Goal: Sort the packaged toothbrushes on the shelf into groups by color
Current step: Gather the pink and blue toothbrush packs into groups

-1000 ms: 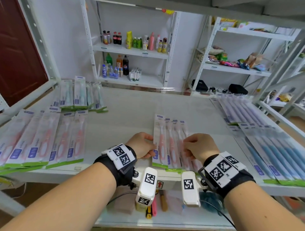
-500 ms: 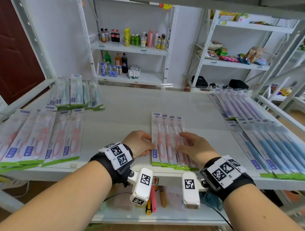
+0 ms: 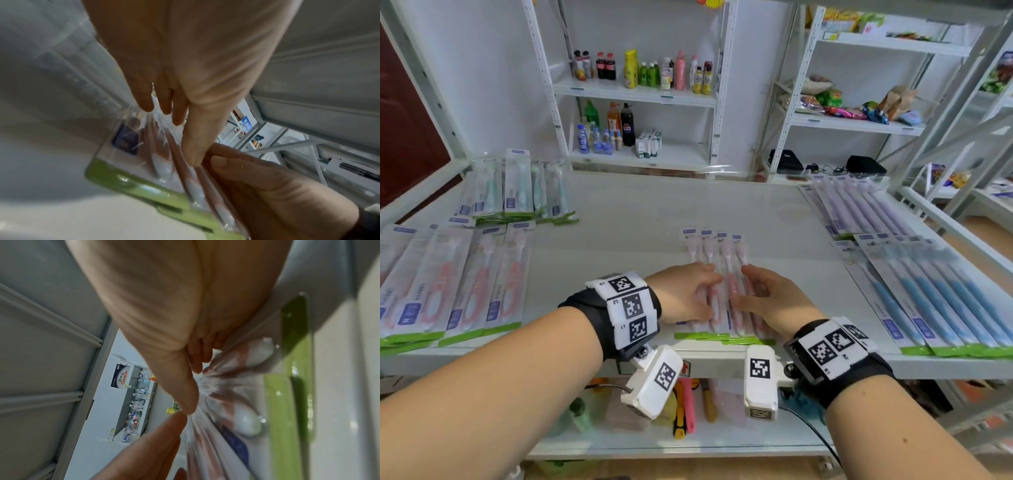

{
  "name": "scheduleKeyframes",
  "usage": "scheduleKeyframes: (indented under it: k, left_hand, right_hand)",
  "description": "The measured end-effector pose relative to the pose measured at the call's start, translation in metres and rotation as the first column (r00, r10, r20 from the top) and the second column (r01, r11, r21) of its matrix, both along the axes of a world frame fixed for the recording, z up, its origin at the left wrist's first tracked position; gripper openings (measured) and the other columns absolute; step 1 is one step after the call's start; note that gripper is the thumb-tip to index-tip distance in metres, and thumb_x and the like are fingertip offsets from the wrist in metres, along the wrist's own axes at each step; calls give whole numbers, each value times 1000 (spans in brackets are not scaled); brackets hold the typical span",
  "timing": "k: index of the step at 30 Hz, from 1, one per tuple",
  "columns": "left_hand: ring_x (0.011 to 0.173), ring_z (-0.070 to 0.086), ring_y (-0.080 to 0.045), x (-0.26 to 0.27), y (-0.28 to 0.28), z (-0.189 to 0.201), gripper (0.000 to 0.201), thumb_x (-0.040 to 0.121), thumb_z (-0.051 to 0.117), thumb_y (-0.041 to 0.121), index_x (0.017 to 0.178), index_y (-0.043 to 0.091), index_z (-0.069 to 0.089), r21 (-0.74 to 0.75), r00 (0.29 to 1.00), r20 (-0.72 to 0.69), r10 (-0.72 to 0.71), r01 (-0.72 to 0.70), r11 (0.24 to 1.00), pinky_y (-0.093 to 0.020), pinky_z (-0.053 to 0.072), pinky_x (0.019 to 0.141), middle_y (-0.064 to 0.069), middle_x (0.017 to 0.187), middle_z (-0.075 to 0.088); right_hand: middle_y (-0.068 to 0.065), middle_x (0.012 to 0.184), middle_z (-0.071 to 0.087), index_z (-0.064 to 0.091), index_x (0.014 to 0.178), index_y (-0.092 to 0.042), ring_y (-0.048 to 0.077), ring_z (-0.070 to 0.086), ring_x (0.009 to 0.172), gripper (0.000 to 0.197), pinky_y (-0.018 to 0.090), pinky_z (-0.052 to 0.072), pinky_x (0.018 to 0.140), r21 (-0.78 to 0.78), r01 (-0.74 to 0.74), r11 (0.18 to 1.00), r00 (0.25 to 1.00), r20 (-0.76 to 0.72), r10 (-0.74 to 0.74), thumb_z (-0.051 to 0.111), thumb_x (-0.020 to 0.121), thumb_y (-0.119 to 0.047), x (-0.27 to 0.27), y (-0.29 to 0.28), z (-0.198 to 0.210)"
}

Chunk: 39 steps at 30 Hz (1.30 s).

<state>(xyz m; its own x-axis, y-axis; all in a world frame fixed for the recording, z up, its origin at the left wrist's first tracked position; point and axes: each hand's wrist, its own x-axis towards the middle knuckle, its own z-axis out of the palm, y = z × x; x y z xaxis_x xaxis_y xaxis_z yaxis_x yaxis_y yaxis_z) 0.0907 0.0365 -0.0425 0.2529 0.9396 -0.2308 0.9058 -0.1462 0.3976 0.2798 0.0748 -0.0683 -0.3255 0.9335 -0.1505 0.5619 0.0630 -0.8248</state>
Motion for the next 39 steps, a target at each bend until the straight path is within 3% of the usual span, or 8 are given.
scheduleKeyframes:
  k: [7, 10, 15, 25, 28, 32, 35, 39]
  left_hand:
    - [143, 19, -16, 5, -1, -3, 66, 87, 60, 38, 146, 27, 31, -5, 998, -55, -42, 42, 999, -25, 18, 111, 4, 157, 15]
    - [141, 24, -16, 7, -3, -3, 66, 86, 61, 39, 145, 27, 34, -1, 998, -49, -39, 39, 999, -25, 22, 109, 4, 156, 20]
    - [139, 29, -17, 9, -4, -1, 66, 85, 62, 39, 144, 25, 36, -3, 998, -45, -37, 37, 999, -25, 26, 108, 3, 155, 23]
    - [136, 34, -16, 8, -4, 3, 64, 84, 64, 33, 142, 25, 39, -11, 1000, 4, 16, -16, 1000, -24, 29, 104, 5, 154, 27]
    - [131, 42, -18, 3, -6, 6, 59, 85, 62, 28, 140, 28, 42, 38, 993, 72, 89, -92, 995, -23, 29, 103, 6, 153, 30]
    - [134, 38, -14, -21, -13, 13, 46, 88, 59, 25, 133, 28, 51, 98, 945, 244, 220, -250, 963, -19, 25, 100, 6, 146, 42]
    - [126, 47, -15, -51, -23, 15, 38, 89, 57, 18, 126, 23, 58, 147, 870, 352, 345, -415, 898, -22, 33, 100, 4, 137, 52]
    - [119, 52, -16, -103, -45, 13, 32, 89, 55, 14, 120, 21, 61, 150, 725, 465, 507, -630, 762, -20, 36, 93, 4, 129, 57]
  right_hand:
    - [-3, 143, 45, 43, 139, -25, 11, 45, 124, 71, 15, 33, 89, 22, -4, 1000, 1000, 23, 4, 75, 76, -21, -1, -1, -3]
    - [-3, 141, 46, 43, 138, -27, 8, 48, 115, 71, 9, 37, 80, 41, -19, 999, 999, 48, 17, 76, 75, -22, -1, -1, -3]
    - [-4, 141, 47, 45, 137, -26, 12, 48, 122, 72, 17, 34, 93, 53, -20, 998, 998, 62, 17, 77, 73, -22, -2, -1, -3]
    - [-1, 139, 49, 45, 138, -23, 13, 48, 121, 70, 19, 34, 94, 42, 12, 999, 1000, 24, -13, 76, 75, -21, -3, 0, -2]
    - [1, 136, 52, 46, 137, -22, 14, 50, 119, 64, 21, 35, 94, 34, 42, 999, 999, 6, -42, 73, 79, -25, -3, 2, 0]
    - [4, 139, 50, 48, 136, -19, 18, 47, 125, 60, 29, 35, 102, 19, 110, 994, 993, -52, -109, 71, 81, -24, -6, 5, 8]
    - [1, 138, 51, 51, 133, -22, 16, 47, 126, 55, 29, 33, 101, 95, 148, 984, 988, -47, -144, 69, 81, -25, -16, 7, 19]
    - [-6, 128, 58, 57, 125, -26, 14, 57, 109, 47, 28, 39, 90, 96, 109, 989, 986, -140, -95, 69, 80, -29, -54, 2, 33]
